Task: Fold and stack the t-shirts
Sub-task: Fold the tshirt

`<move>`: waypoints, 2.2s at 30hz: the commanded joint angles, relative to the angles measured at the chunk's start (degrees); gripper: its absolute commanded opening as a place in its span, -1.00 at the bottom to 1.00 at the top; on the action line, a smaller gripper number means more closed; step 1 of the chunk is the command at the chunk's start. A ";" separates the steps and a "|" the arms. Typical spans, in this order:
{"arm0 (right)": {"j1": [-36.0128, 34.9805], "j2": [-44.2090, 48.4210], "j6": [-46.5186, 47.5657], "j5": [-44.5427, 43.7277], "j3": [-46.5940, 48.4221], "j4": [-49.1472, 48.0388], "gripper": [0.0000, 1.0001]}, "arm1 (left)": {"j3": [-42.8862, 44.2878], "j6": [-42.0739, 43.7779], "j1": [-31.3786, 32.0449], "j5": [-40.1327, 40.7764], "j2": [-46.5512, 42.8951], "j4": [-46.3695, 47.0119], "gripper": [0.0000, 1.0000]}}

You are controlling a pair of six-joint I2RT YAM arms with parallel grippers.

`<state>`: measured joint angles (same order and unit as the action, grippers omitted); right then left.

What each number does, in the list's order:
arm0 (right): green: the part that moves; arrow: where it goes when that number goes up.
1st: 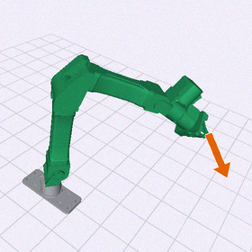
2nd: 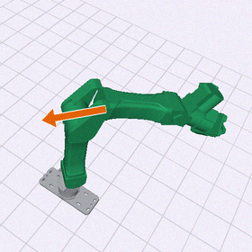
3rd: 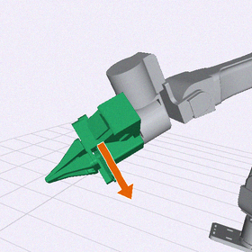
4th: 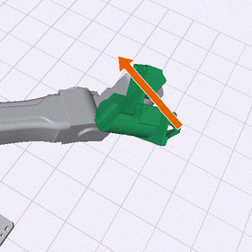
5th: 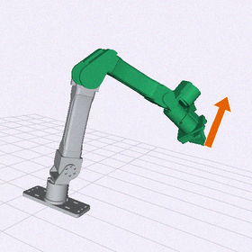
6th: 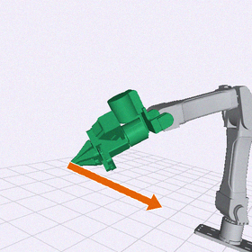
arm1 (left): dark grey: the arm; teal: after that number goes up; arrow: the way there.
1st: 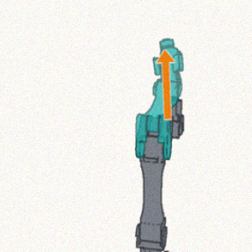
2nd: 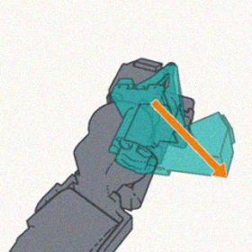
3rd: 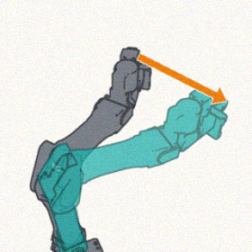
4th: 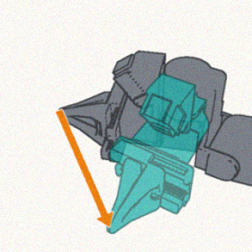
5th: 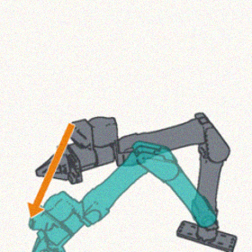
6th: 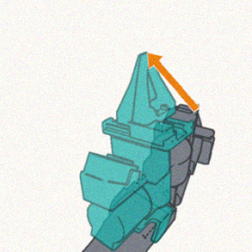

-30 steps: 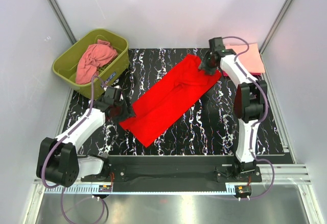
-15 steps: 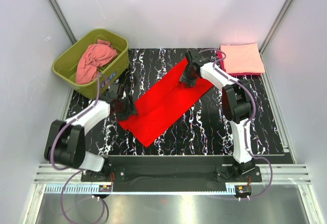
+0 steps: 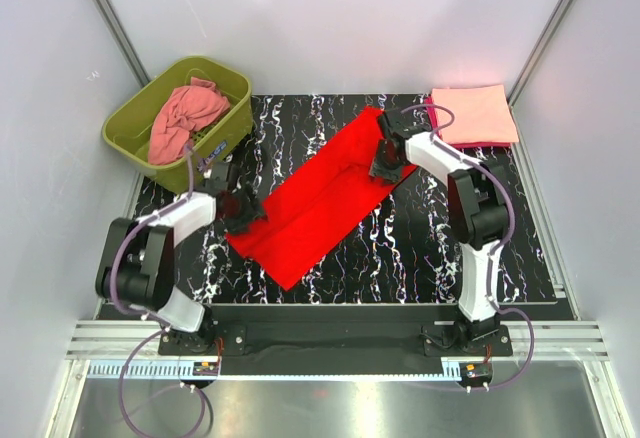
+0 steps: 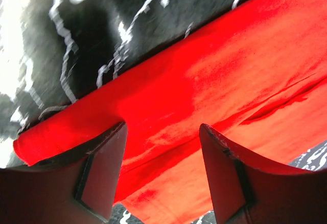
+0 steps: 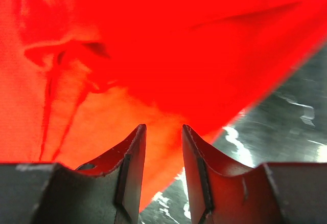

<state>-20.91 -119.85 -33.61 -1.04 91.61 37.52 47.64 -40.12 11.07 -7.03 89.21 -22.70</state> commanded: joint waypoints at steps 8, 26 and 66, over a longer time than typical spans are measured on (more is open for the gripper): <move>10.53 2.80 4.15 2.34 -3.82 -8.94 -0.19 | -17.92 -9.97 1.05 4.92 -18.86 -1.30 0.33; 14.40 -18.13 3.63 -2.92 24.21 -0.08 -0.53 | -2.56 0.11 3.70 8.53 -29.53 -12.81 0.40; 15.19 -5.75 6.81 21.16 16.59 -6.14 0.08 | -7.82 3.91 2.46 -0.88 -1.84 1.16 0.00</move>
<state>-5.85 -127.87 -23.99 18.35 112.97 32.34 43.27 -36.64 13.39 -7.73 85.38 -23.33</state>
